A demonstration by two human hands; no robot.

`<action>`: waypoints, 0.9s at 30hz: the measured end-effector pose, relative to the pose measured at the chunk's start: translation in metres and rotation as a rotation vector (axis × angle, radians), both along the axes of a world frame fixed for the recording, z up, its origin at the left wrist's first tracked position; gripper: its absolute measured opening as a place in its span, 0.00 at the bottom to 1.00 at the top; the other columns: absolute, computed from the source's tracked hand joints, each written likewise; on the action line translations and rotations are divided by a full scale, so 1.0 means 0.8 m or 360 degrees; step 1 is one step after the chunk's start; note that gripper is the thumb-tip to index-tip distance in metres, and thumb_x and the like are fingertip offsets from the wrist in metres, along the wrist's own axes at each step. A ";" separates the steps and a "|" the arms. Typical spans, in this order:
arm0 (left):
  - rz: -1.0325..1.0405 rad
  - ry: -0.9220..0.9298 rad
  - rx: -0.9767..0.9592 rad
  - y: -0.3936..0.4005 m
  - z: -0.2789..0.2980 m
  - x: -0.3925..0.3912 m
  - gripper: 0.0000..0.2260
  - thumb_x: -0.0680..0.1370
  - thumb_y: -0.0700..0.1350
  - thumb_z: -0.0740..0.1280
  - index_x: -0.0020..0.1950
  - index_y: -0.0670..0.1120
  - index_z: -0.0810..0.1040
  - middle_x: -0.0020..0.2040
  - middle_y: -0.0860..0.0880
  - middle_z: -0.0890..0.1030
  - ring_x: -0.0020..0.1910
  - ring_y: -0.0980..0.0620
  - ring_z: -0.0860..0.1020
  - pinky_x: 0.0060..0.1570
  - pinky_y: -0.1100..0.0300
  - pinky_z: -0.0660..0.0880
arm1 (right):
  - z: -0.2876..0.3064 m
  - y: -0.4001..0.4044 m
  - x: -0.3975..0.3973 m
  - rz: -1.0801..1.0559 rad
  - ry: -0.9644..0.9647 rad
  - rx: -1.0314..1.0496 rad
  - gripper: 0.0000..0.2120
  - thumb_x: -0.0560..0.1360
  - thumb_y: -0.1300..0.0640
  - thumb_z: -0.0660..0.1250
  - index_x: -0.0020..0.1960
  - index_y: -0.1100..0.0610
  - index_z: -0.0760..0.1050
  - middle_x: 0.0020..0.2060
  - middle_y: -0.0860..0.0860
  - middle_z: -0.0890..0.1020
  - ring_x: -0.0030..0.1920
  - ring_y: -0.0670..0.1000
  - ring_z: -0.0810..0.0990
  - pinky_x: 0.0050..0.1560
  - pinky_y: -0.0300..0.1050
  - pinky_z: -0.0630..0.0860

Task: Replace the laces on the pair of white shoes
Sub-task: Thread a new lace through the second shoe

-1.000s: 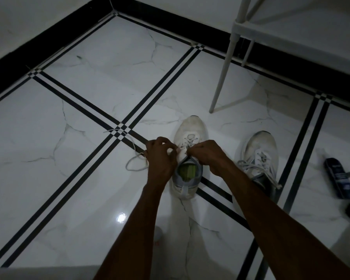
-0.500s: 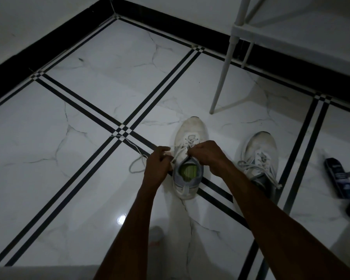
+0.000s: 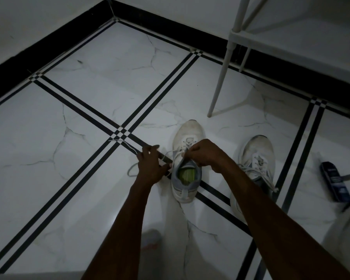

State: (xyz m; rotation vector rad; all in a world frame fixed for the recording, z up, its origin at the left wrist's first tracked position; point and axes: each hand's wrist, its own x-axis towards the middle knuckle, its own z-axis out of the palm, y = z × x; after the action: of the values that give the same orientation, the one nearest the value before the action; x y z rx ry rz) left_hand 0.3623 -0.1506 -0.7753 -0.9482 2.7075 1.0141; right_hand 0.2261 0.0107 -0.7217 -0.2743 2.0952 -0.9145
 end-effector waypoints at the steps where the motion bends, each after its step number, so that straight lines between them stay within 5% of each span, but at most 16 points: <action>1: -0.0039 -0.0078 0.0001 0.000 0.002 -0.001 0.25 0.74 0.56 0.75 0.68 0.50 0.75 0.68 0.44 0.68 0.70 0.41 0.62 0.67 0.46 0.63 | 0.001 0.001 -0.002 0.0034 -0.0004 0.0007 0.17 0.68 0.49 0.78 0.50 0.60 0.84 0.45 0.57 0.85 0.46 0.56 0.84 0.50 0.55 0.84; 4: -0.0113 -0.0049 0.0079 -0.006 0.006 -0.002 0.11 0.78 0.58 0.68 0.51 0.52 0.82 0.57 0.49 0.78 0.63 0.46 0.73 0.64 0.47 0.64 | 0.010 0.003 -0.006 0.0063 0.0116 0.0029 0.19 0.68 0.46 0.78 0.45 0.62 0.85 0.42 0.59 0.86 0.45 0.58 0.85 0.49 0.56 0.83; 8: 0.0156 0.0056 0.0473 -0.020 0.036 0.002 0.16 0.78 0.64 0.62 0.47 0.54 0.82 0.50 0.51 0.82 0.54 0.49 0.78 0.64 0.45 0.70 | 0.037 -0.008 -0.013 0.0075 0.0524 -0.0171 0.15 0.74 0.47 0.73 0.54 0.57 0.84 0.47 0.54 0.85 0.48 0.52 0.83 0.52 0.45 0.79; 11: 0.0181 0.0278 0.0659 -0.025 0.078 -0.008 0.19 0.81 0.59 0.58 0.44 0.47 0.78 0.45 0.45 0.82 0.47 0.48 0.79 0.58 0.46 0.73 | 0.062 -0.034 -0.005 0.0392 0.0363 -0.0329 0.15 0.78 0.48 0.69 0.63 0.51 0.79 0.46 0.53 0.85 0.44 0.48 0.83 0.44 0.40 0.78; 14: 0.0174 0.0470 0.0652 -0.036 0.110 -0.013 0.18 0.81 0.57 0.57 0.39 0.49 0.75 0.38 0.47 0.77 0.41 0.49 0.75 0.49 0.50 0.70 | 0.065 -0.054 0.006 0.0564 0.0170 -0.0315 0.10 0.80 0.54 0.66 0.57 0.57 0.82 0.40 0.54 0.86 0.35 0.46 0.80 0.36 0.34 0.76; 16: 0.0187 0.0529 0.0589 -0.045 0.118 -0.004 0.18 0.82 0.56 0.57 0.37 0.49 0.74 0.36 0.51 0.76 0.38 0.53 0.74 0.47 0.51 0.70 | 0.057 -0.057 0.002 0.0389 0.0054 -0.0281 0.09 0.80 0.60 0.65 0.54 0.60 0.83 0.38 0.54 0.84 0.33 0.45 0.78 0.33 0.33 0.74; 19: 0.0295 0.0543 0.0552 -0.056 0.116 0.017 0.17 0.86 0.50 0.57 0.39 0.47 0.74 0.37 0.50 0.76 0.36 0.59 0.73 0.43 0.59 0.69 | 0.021 -0.051 -0.014 -0.0199 0.0481 -0.0038 0.11 0.77 0.65 0.62 0.54 0.62 0.82 0.49 0.57 0.84 0.48 0.53 0.83 0.51 0.44 0.80; 21: 0.0308 0.0453 0.0539 -0.054 0.109 0.023 0.17 0.85 0.52 0.57 0.43 0.46 0.77 0.41 0.50 0.79 0.41 0.55 0.76 0.46 0.54 0.72 | 0.013 -0.044 -0.012 -0.0420 0.0607 -0.0094 0.11 0.78 0.63 0.63 0.59 0.61 0.79 0.53 0.58 0.84 0.52 0.55 0.83 0.56 0.49 0.80; 24: 0.0228 0.0360 0.0471 -0.043 0.098 0.016 0.18 0.83 0.57 0.58 0.42 0.47 0.76 0.39 0.51 0.78 0.42 0.51 0.76 0.49 0.50 0.71 | 0.024 -0.051 0.004 -0.0105 0.0211 -0.0507 0.23 0.80 0.58 0.66 0.73 0.52 0.68 0.45 0.56 0.85 0.40 0.49 0.81 0.41 0.43 0.80; 27: 0.0126 0.0381 0.0426 -0.029 0.100 0.005 0.17 0.85 0.54 0.58 0.41 0.47 0.76 0.38 0.53 0.78 0.40 0.55 0.76 0.45 0.55 0.69 | 0.047 -0.064 0.023 0.0448 0.0015 -0.0527 0.14 0.80 0.55 0.67 0.65 0.51 0.75 0.36 0.51 0.85 0.32 0.46 0.79 0.34 0.40 0.76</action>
State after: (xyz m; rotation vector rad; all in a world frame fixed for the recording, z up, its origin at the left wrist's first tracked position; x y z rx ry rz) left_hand 0.3660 -0.1739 -0.6950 -0.9439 2.6348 1.5508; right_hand 0.2448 -0.0406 -0.6841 -0.7271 1.8460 -1.0828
